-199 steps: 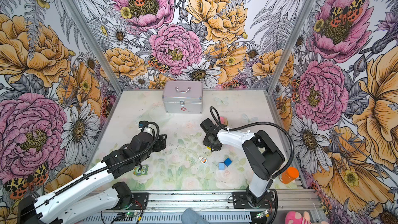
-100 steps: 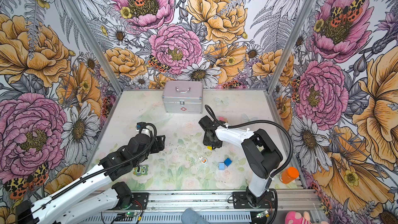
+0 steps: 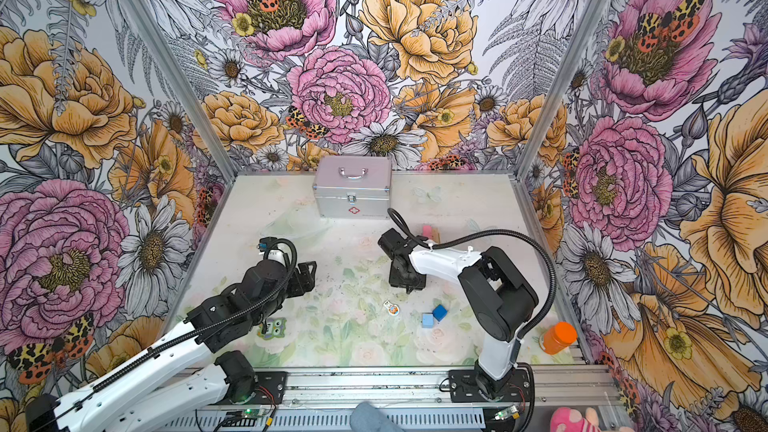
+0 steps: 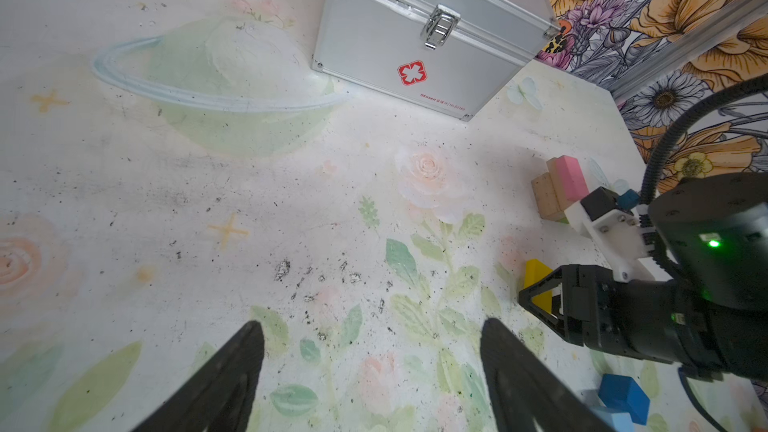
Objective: Build the wood block tower
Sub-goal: 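Lower the right gripper and grasp the yellow block, then lift the yellow block with the right gripper and carry it toward the wood blocks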
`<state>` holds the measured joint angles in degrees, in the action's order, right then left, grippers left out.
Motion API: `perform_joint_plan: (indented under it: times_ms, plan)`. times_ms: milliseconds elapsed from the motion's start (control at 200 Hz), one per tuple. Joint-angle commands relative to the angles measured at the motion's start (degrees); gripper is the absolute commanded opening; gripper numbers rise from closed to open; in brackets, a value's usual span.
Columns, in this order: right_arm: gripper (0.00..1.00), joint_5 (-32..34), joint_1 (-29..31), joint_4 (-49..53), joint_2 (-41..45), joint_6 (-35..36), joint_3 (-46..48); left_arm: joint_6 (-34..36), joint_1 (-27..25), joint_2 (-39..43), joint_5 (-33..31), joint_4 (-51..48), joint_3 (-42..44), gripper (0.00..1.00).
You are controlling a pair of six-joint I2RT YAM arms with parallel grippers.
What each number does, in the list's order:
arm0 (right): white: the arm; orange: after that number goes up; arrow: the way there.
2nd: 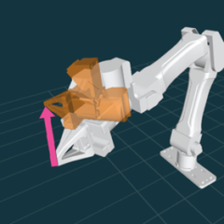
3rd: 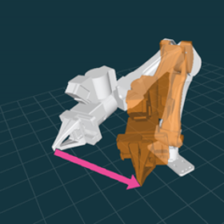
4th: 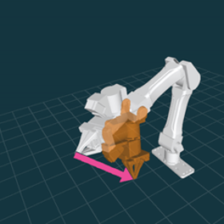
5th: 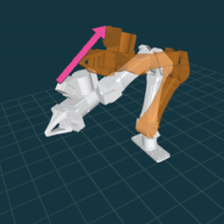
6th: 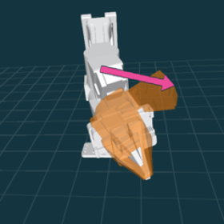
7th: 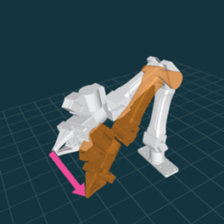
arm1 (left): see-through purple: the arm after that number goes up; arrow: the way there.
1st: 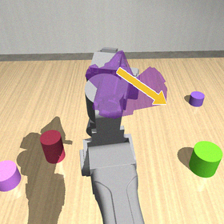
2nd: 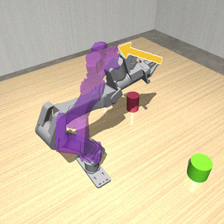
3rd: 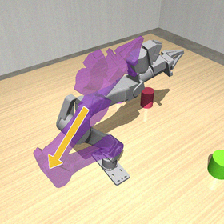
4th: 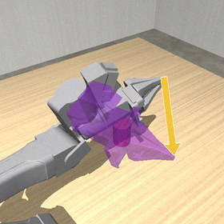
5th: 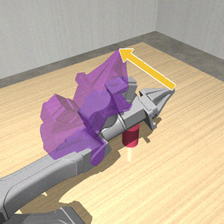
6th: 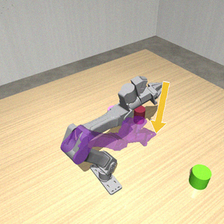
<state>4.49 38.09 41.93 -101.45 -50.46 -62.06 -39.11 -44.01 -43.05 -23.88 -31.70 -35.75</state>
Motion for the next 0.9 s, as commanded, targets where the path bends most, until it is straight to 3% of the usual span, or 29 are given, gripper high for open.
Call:
perform_joint_plan:
  times_ms: [0,155,260,345,525,895]
  plan:
    - [0.46,0.7,0.3,-0.5,-0.9,-0.6,-1.3,-0.7,0.1,1.0,0.8,-0.8,0.7,0.83]
    - [0.36,0.9,0.3,-0.4,0.5,-0.3,-0.1,-0.6,0.1,1.5,0.7,-0.9,0.7,0.83]
    - [0.33,0.8,0.1,-0.4,1.2,0.6,0.4,-0.5,0.1,1.2,0.7,-1.0,0.5,0.83]
    - [0.36,0.7,-0.2,-0.4,1.7,1.3,1.0,-0.5,0.1,0.9,0.8,-0.9,0.3,0.83]
    - [0.5,1.2,-0.9,-0.4,2.8,2.5,1.3,-0.4,0.0,0.9,0.8,-0.9,0.3,0.83]
    - [0.47,1.1,-2.8,-0.6,1.9,4.2,-0.8,-0.4,0.0,-0.5,0.6,-0.9,-0.7,0.83]
